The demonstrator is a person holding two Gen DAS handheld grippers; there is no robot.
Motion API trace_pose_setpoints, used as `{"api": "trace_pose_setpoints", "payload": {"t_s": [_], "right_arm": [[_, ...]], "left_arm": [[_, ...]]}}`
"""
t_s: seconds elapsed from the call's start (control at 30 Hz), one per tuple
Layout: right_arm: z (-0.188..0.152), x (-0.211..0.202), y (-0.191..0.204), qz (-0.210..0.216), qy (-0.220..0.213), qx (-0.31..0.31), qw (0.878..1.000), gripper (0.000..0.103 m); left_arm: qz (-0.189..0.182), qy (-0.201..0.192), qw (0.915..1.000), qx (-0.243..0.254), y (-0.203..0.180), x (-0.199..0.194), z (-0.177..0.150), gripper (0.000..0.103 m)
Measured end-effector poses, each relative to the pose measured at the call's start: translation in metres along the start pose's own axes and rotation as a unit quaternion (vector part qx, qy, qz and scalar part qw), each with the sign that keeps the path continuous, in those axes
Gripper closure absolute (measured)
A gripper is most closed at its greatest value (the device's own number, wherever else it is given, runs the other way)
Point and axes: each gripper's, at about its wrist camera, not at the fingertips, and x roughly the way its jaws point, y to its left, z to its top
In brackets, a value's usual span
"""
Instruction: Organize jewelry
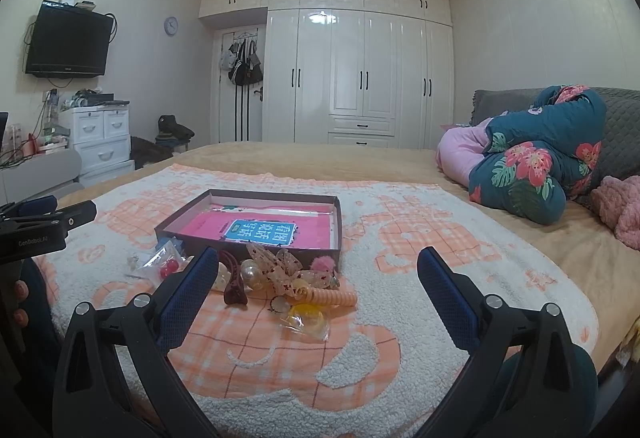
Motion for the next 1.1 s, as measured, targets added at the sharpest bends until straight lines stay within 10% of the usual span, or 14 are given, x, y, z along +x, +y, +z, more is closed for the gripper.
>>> {"api": "trace_pose_setpoints", "payload": {"t_s": [1.1], "right_arm": [[0.006, 0.057, 0.036, 0.097, 0.076, -0.068, 0.990, 0.006]], "left_arm": [[-0.007, 0.070, 0.9967, -0.040, 0.022, 0.036, 0.000, 0.011]]}}
